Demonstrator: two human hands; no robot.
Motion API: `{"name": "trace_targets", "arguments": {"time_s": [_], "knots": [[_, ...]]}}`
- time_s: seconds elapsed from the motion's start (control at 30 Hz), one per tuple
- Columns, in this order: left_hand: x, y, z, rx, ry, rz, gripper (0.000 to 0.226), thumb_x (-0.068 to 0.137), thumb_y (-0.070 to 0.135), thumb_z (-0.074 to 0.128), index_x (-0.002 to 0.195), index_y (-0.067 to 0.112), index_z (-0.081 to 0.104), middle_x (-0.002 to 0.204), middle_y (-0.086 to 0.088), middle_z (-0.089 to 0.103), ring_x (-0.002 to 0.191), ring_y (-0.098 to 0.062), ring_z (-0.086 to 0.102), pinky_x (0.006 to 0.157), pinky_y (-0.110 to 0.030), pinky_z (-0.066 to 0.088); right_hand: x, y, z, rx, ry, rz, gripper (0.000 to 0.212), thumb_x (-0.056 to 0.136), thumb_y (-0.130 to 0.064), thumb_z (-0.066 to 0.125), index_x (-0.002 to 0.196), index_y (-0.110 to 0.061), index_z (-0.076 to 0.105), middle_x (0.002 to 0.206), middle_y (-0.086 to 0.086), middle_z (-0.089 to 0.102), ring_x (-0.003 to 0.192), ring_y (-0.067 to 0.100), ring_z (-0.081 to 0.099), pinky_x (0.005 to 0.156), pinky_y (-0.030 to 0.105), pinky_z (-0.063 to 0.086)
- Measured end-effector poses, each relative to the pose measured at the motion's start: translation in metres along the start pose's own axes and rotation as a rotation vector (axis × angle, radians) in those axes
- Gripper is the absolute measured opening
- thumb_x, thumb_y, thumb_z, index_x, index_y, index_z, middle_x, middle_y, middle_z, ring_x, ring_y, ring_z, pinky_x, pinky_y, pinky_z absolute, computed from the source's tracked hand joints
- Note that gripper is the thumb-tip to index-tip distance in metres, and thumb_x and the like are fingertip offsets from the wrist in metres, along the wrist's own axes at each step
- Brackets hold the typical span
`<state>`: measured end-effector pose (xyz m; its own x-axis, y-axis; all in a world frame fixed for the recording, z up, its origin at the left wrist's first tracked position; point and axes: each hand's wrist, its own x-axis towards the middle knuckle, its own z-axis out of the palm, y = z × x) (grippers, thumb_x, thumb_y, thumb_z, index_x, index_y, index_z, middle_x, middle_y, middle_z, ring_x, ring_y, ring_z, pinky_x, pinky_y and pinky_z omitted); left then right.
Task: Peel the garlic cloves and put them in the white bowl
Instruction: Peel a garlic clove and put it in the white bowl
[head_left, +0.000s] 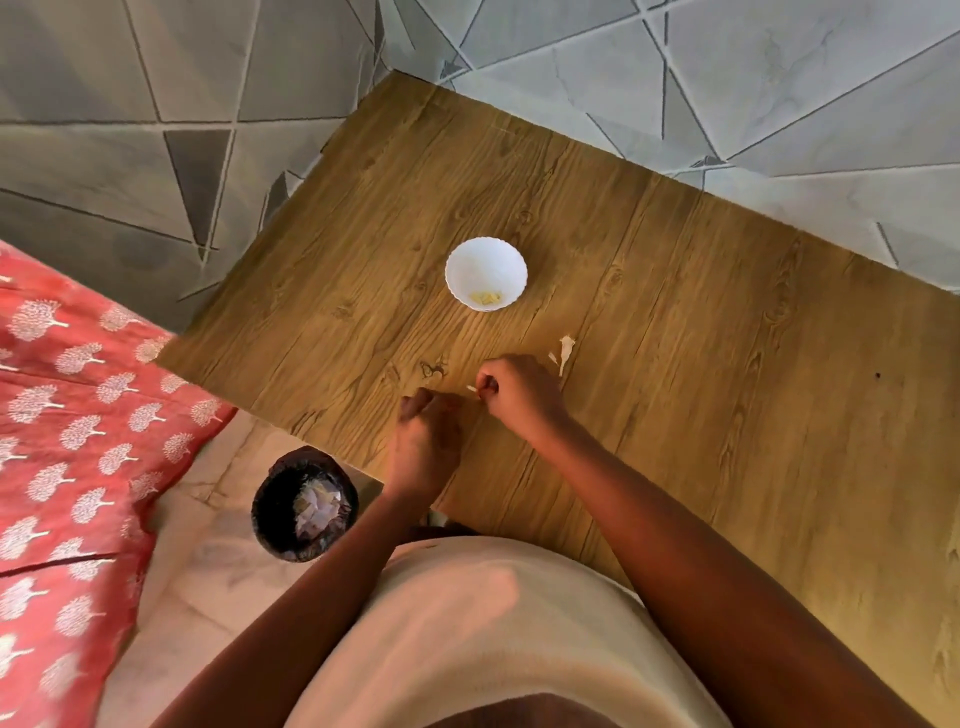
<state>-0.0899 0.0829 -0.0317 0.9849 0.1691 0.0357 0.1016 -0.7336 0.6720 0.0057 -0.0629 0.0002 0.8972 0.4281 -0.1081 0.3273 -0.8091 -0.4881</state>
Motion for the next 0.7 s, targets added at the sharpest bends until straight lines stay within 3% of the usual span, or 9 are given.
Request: {"name": "trace_targets", "arguments": {"time_s": [0.13,0.27,0.37,0.43,0.53,0.7], "knots": [[-0.003,-0.005,-0.001,-0.005,-0.018,0.039,0.04,0.081,-0.005,0.061,0.117,0.01,0.072,0.11,-0.01,0.063,0.098,-0.034,0.056,0.082,-0.047,0.051,-0.001,0.003,0.002,0.062,-0.003,0.017,0.009,0.086,-0.012,0.075,0.093,-0.018,0.075,0.092,-0.002,0.076,0.087,0.016,0.07,0.075,0.035,0.058],[-0.008,-0.005,0.001,0.023,-0.058,0.177,0.03,0.087,0.002,0.06,0.115,0.008,0.07,0.116,-0.008,0.062,0.103,-0.031,0.057,0.082,-0.049,0.053,-0.036,0.024,0.002,0.206,0.223,0.038,0.013,0.093,-0.008,0.068,0.104,-0.011,0.073,0.099,0.004,0.071,0.093,0.016,0.066,0.079,0.032,0.058],[-0.011,-0.002,0.005,-0.03,-0.148,0.316,0.035,0.091,0.008,0.055,0.122,0.01,0.07,0.129,-0.003,0.063,0.117,-0.026,0.058,0.096,-0.045,0.052,-0.075,0.045,0.002,0.249,0.368,0.127,0.018,0.096,-0.007,0.063,0.113,-0.007,0.072,0.107,0.008,0.067,0.092,0.017,0.066,0.081,0.021,0.055],[-0.012,-0.003,0.007,-0.024,-0.185,0.373,0.039,0.091,0.009,0.056,0.127,0.013,0.069,0.135,0.001,0.062,0.126,-0.023,0.056,0.105,-0.043,0.048,-0.094,0.057,0.007,0.249,0.399,0.231,0.025,0.1,-0.01,0.06,0.123,-0.005,0.067,0.117,0.012,0.062,0.102,0.021,0.064,0.084,0.018,0.05],[-0.014,-0.011,0.009,-0.048,-0.228,0.41,0.04,0.094,0.009,0.06,0.133,0.013,0.066,0.142,0.001,0.06,0.135,-0.022,0.053,0.109,-0.046,0.046,-0.102,0.059,0.025,0.192,0.386,0.327,0.038,0.103,-0.015,0.054,0.138,-0.001,0.057,0.137,0.016,0.054,0.123,0.029,0.054,0.095,0.035,0.052],[-0.012,-0.016,0.004,-0.046,-0.27,0.447,0.043,0.093,0.007,0.063,0.136,0.011,0.065,0.145,0.0,0.059,0.138,-0.021,0.05,0.116,-0.037,0.04,-0.095,0.035,0.044,0.076,0.261,0.131,0.043,0.099,-0.008,0.045,0.139,0.004,0.053,0.144,0.02,0.048,0.132,0.037,0.048,0.106,0.049,0.048]]}}
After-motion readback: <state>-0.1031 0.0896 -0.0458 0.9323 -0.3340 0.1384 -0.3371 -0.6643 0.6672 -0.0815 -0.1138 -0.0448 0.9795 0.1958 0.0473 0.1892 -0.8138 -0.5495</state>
